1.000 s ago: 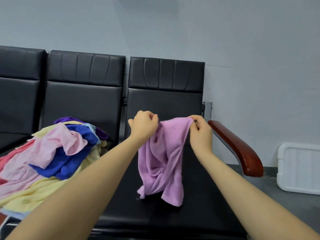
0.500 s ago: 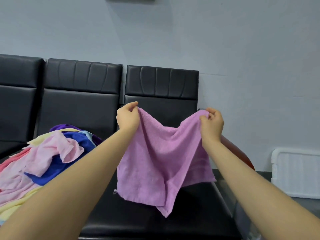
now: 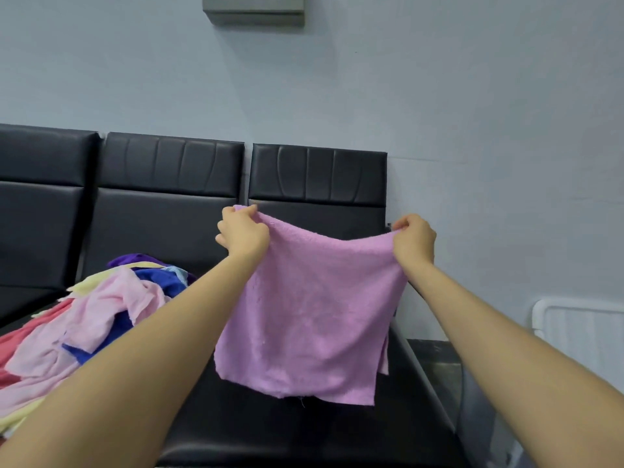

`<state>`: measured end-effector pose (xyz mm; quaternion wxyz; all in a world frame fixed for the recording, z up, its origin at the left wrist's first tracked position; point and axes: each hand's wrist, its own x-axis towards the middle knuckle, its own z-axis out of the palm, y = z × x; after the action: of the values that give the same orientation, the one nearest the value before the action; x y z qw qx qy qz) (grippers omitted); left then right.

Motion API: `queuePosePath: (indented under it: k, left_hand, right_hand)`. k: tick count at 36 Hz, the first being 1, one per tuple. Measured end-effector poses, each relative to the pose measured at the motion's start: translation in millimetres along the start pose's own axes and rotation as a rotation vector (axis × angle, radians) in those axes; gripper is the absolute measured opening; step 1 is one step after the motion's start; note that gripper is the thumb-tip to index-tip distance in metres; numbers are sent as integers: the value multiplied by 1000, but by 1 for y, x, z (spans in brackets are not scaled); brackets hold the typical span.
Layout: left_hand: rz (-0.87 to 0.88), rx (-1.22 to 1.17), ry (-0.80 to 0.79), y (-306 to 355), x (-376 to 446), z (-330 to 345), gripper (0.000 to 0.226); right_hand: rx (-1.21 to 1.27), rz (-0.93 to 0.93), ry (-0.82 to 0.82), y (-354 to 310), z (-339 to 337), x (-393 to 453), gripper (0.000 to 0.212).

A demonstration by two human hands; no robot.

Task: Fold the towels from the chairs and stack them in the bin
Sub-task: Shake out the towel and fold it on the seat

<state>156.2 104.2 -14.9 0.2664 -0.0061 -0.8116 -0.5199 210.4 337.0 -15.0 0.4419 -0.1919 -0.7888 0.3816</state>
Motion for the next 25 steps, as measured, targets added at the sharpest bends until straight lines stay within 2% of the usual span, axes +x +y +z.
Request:
queuePosePath:
  k: [4,6,9,12,16,19,25]
  left_hand:
    - [98,292,-37,-7,-1,0,20]
    - [103,379,-49,-10,-2,1,11]
    - [142,502,-38,-13,-1,2,14]
    - [180,614,-56,-15,2,2,13]
    - [206,729,-76,-14,8,3,18]
    - [239,772,-36,-11,8,5,21]
    - [404,833,-17,-2,11,4,27]
  right_hand:
    - [-129,-26,-134,1,0,2,21]
    - [-153,-45,-199,-1,0,2,30]
    - [-164,-17,-279,-4,-2,1,34]
    - [-289,-8,-391,-6,-2,1,20]
    - [-544,-34,-536,-4,-7,1,32]
    - [-564,-73,-461,2,-7,4,27]
    - [-550,-226,-111,6,-10,10,24]
